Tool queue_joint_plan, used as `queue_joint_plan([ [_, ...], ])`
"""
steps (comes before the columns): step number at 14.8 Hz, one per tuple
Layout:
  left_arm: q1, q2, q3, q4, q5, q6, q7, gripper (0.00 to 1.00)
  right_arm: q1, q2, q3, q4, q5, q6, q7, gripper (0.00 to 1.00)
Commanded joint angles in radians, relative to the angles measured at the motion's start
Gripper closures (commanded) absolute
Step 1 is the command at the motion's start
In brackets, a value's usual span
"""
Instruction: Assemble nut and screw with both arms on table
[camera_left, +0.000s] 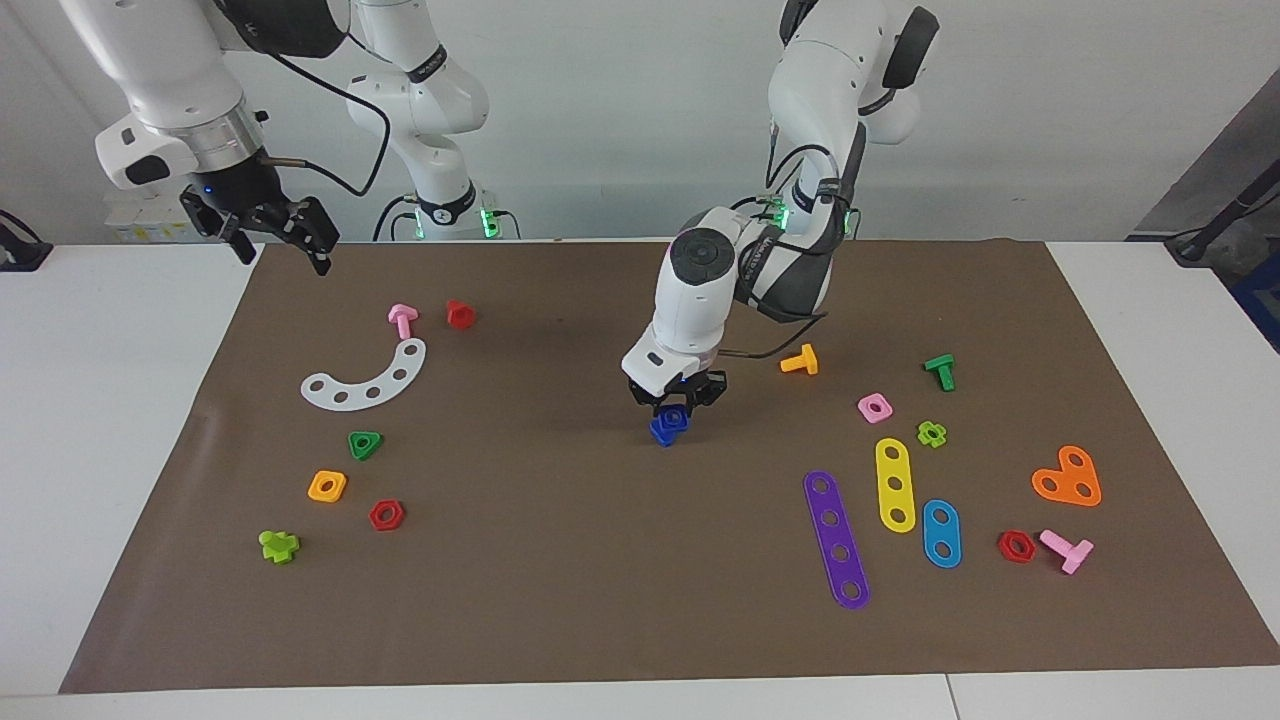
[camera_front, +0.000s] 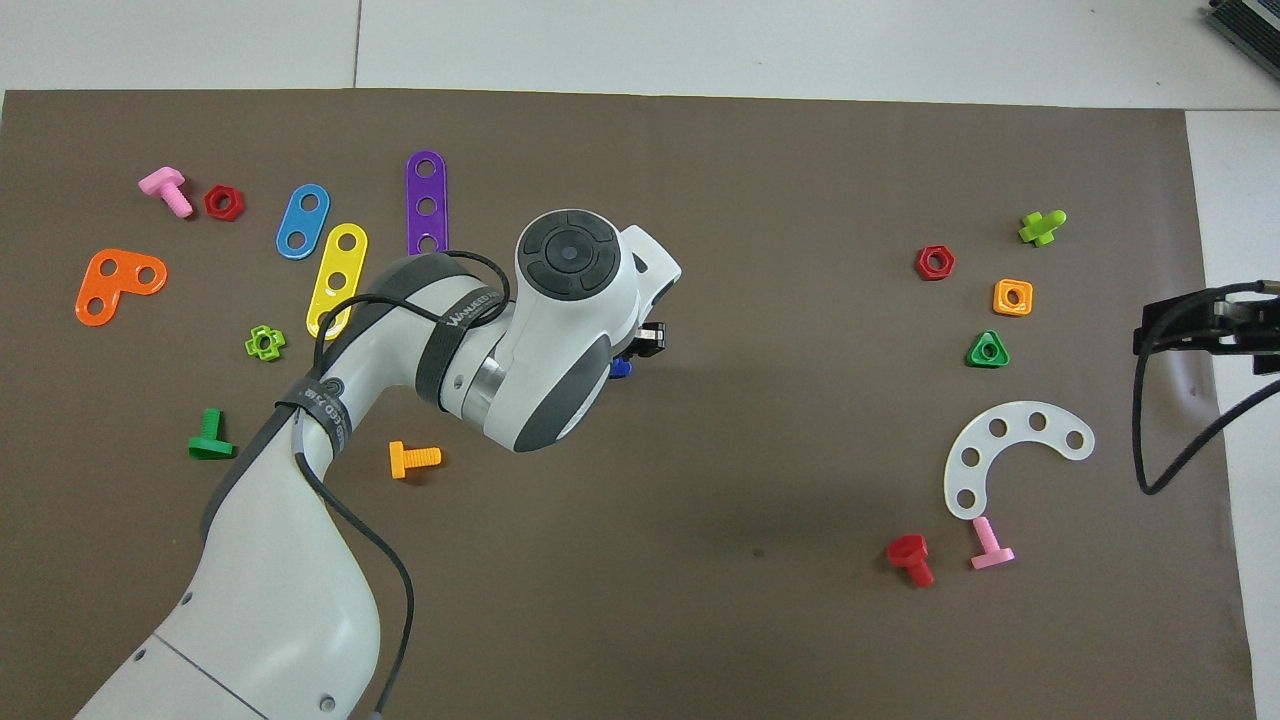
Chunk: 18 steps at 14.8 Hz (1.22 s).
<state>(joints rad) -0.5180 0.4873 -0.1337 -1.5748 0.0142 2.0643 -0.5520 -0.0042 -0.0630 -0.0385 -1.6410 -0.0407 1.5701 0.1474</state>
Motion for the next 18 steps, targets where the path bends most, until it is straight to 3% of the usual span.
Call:
queue_joint_plan([
  [1, -0.014, -0.001, 0.013, -0.014, -0.011, -0.007, 0.000, 0.82, -0.013, -0.012, 0.003, -0.017, 0.016, 0.010, -0.019, 0.00],
  [18, -0.031, -0.009, 0.013, -0.091, -0.011, 0.086, -0.012, 0.81, -0.014, -0.014, 0.003, -0.019, 0.016, 0.010, -0.020, 0.00],
])
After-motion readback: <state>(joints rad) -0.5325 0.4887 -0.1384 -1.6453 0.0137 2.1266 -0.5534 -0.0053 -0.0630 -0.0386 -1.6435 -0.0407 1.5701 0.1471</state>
